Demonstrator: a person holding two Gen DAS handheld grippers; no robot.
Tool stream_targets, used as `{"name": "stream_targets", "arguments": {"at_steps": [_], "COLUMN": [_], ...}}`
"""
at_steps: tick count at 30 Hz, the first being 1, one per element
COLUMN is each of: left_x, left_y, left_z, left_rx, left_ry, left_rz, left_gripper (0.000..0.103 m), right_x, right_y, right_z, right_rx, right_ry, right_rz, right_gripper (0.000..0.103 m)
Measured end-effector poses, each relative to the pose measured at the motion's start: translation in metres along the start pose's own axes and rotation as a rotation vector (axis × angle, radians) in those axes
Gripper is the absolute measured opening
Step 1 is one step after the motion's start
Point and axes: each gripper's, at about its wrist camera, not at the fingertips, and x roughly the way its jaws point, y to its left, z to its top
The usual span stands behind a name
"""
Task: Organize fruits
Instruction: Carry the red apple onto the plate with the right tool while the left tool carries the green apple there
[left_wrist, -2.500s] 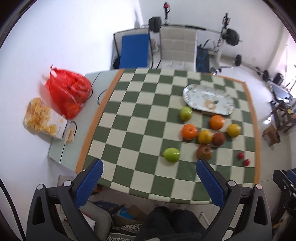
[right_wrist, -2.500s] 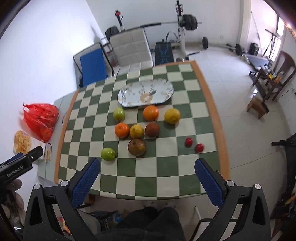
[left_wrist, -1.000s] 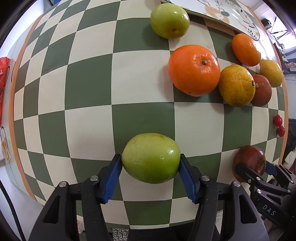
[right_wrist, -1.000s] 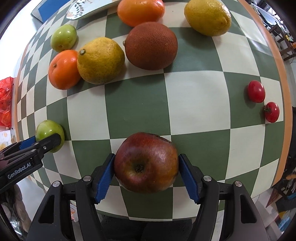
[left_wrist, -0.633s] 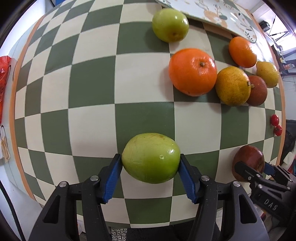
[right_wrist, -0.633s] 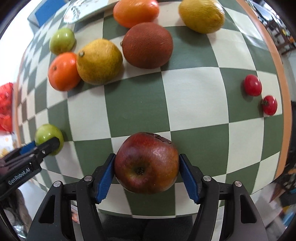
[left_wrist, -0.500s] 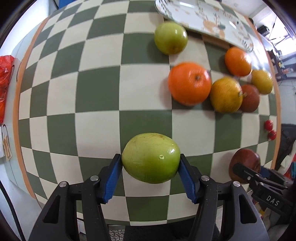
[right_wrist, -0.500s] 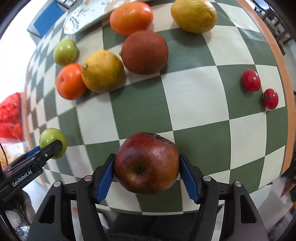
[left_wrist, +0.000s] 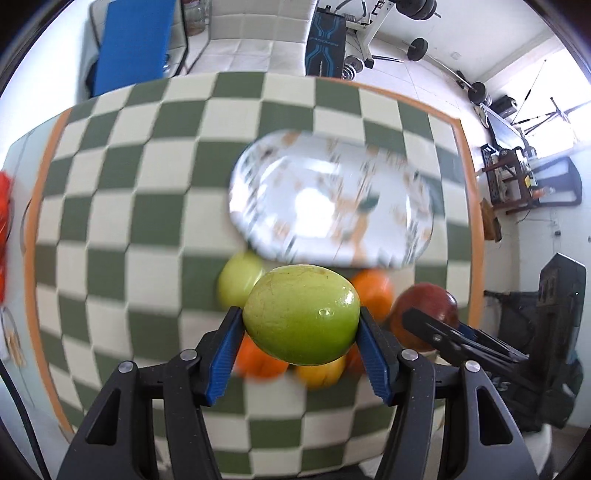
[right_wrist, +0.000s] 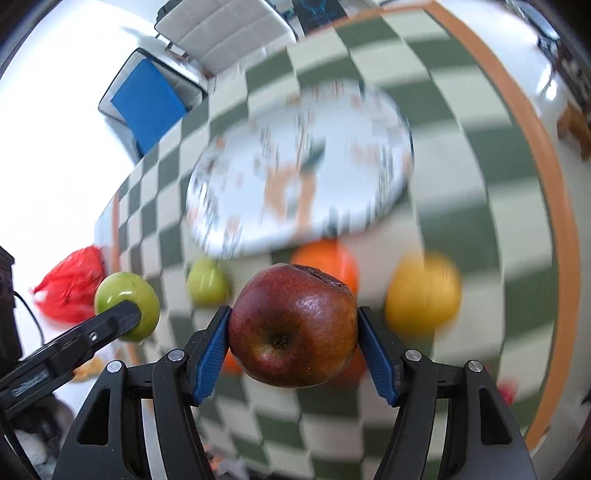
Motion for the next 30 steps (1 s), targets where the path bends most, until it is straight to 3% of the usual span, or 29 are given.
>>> {"name": "stream_targets", "arguments": {"at_steps": [6, 10, 18, 22, 23, 25, 30], "left_x": [0.063, 0.093, 0.118, 0.117, 0.112, 0.105, 0.084], "left_y": [-0.007, -0.003, 0.010, 0.012, 0.009, 0.011, 0.006], "left_z": [0.093, 0.127, 0.154, 0.162, 0.157, 0.160, 0.153], "left_rx": [-0.068, -0.111, -0.138, -0.148, -0.147, -0.132, -0.088], "left_ry": [0.121, 0.177, 0.212, 0.199, 0.190, 0.167, 0.084], "left_rz": [-0.042, -0.043, -0.040, -0.047, -0.053, -0.035, 0.039], "left_gripper": [0.058, 0.058, 0.059, 0.060, 0.061, 0.078, 0.082], "right_x": [0.041, 0.065, 0.086, 0.082, 0.080, 0.075, 0.053], "right_y": [0.015, 0.024, 0.028, 0.023, 0.022, 0.020, 0.016], "right_z": [0.113, 0.146, 0.169, 0.174, 0.174, 0.173, 0.158], "right_rx": [-0.104, -0.204, -0.263, -0.229, -0.225, -0.213, -0.185], "right_ry": [0.043, 0.092, 0.161, 0.158, 0.154, 0.151, 0.108], "right_rz": [-0.080, -0.148, -0.184, -0.160, -0.161, -0.164, -0.213], "right_gripper": [0.069, 0.069, 0.071, 0.085, 0.087, 0.089, 0.092]}}
